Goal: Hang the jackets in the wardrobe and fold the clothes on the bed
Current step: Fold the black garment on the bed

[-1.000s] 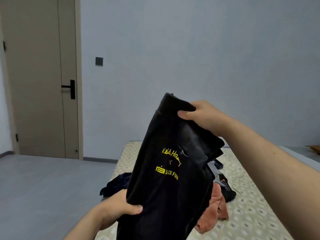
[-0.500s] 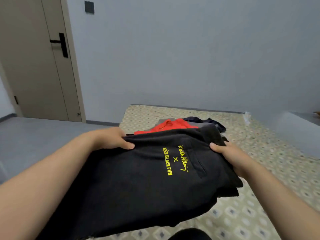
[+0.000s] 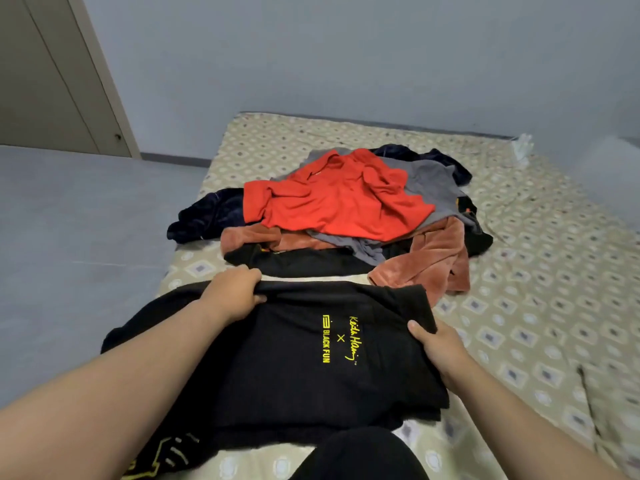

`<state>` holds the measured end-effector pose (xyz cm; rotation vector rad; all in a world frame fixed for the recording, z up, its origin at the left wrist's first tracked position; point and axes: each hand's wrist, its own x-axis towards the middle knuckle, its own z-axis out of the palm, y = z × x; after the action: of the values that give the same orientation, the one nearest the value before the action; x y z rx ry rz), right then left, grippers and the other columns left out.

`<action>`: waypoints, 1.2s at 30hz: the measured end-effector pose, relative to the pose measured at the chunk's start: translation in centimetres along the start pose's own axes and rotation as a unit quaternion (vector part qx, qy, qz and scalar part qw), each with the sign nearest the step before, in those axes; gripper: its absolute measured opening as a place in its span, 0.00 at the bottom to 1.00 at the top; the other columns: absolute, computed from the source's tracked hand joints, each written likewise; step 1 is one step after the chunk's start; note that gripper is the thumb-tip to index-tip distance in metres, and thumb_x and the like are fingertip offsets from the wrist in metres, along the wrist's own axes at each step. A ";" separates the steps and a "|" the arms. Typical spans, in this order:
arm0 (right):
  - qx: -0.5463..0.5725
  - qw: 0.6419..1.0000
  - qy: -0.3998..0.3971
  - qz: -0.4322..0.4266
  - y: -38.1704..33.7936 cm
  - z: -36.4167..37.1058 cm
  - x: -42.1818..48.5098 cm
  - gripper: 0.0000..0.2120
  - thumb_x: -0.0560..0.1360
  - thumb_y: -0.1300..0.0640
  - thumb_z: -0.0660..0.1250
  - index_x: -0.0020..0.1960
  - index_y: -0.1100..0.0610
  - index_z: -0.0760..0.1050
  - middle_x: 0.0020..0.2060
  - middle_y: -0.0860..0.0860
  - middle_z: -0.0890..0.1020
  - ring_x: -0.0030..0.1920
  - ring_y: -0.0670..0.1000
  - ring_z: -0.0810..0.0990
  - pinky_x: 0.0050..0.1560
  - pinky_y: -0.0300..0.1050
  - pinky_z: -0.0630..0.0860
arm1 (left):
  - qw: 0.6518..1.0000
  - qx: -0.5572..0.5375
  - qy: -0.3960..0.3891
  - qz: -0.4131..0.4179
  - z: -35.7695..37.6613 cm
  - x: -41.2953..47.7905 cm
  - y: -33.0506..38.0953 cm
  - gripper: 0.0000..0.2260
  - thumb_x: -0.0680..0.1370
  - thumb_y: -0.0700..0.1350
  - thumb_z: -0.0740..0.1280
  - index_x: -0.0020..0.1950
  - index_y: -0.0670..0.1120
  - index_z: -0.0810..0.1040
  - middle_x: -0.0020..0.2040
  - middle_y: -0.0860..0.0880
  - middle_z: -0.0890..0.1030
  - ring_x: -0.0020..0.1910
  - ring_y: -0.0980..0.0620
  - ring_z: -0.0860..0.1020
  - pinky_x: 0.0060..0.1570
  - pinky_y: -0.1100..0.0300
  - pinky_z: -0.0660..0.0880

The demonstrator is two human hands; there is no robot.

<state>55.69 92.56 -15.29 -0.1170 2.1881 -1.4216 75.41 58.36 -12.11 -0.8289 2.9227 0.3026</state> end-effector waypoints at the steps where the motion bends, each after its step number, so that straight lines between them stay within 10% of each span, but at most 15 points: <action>1: 0.007 1.000 0.024 0.014 0.6 -1.0 0.6 0.05 0.78 0.53 0.70 0.52 0.50 0.82 0.47 0.50 0.86 0.49 0.53 0.85 0.48 0.49 0.79 | 0.998 0.025 0.045 0.021 0.4 0.4 0.6 0.11 0.75 0.50 0.71 0.54 0.48 0.76 0.53 0.47 0.74 0.55 0.43 0.75 0.51 0.51 0.72; 7: 0.031 0.994 0.070 0.082 4.2 -4.0 2.8 0.07 0.75 0.50 0.73 0.50 0.53 0.83 0.43 0.50 0.87 0.45 0.55 0.86 0.45 0.48 0.80 | 0.997 0.012 0.073 -0.033 5.7 -5.8 -1.0 0.28 0.80 0.56 0.62 0.77 0.45 0.66 0.79 0.42 0.61 0.79 0.42 0.56 0.76 0.45 0.54; 14: 0.021 0.992 0.082 0.088 4.6 -4.0 4.3 0.14 0.71 0.45 0.76 0.48 0.55 0.84 0.42 0.52 0.87 0.45 0.57 0.86 0.52 0.55 0.82 | 0.990 0.033 0.054 -0.127 9.5 -11.9 -5.4 0.37 0.77 0.65 0.45 0.78 0.42 0.63 0.78 0.40 0.62 0.78 0.42 0.59 0.75 0.45 0.52; 21: -0.009 0.994 0.085 0.070 4.8 -3.8 4.5 0.18 0.70 0.40 0.74 0.46 0.55 0.84 0.44 0.52 0.87 0.47 0.57 0.84 0.57 0.58 0.80 | 0.876 -0.229 0.133 -0.403 5.4 -9.3 -6.9 0.15 0.77 0.52 0.68 0.50 0.40 0.77 0.46 0.38 0.80 0.44 0.36 0.77 0.47 0.45 0.74; 32: -0.047 0.993 0.085 0.065 4.5 -3.9 4.3 0.23 0.65 0.35 0.73 0.43 0.55 0.84 0.44 0.52 0.86 0.48 0.58 0.84 0.59 0.60 0.78 | 0.926 -0.084 0.201 -0.309 0.9 -10.3 -10.7 0.03 0.78 0.44 0.68 0.46 0.46 0.77 0.47 0.37 0.81 0.48 0.33 0.78 0.41 0.48 0.71; 36: -0.045 0.993 0.085 0.067 4.5 -3.8 4.4 0.27 0.60 0.32 0.72 0.43 0.55 0.84 0.43 0.51 0.86 0.47 0.57 0.84 0.57 0.59 0.79 | 0.955 -0.042 0.232 -0.179 3.2 -12.7 -7.7 0.16 0.73 0.49 0.73 0.54 0.40 0.79 0.49 0.36 0.79 0.52 0.34 0.75 0.51 0.42 0.73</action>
<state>51.07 96.24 -19.69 0.1225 2.3508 -1.2999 90.35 59.16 -14.76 -1.6121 3.0861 0.2260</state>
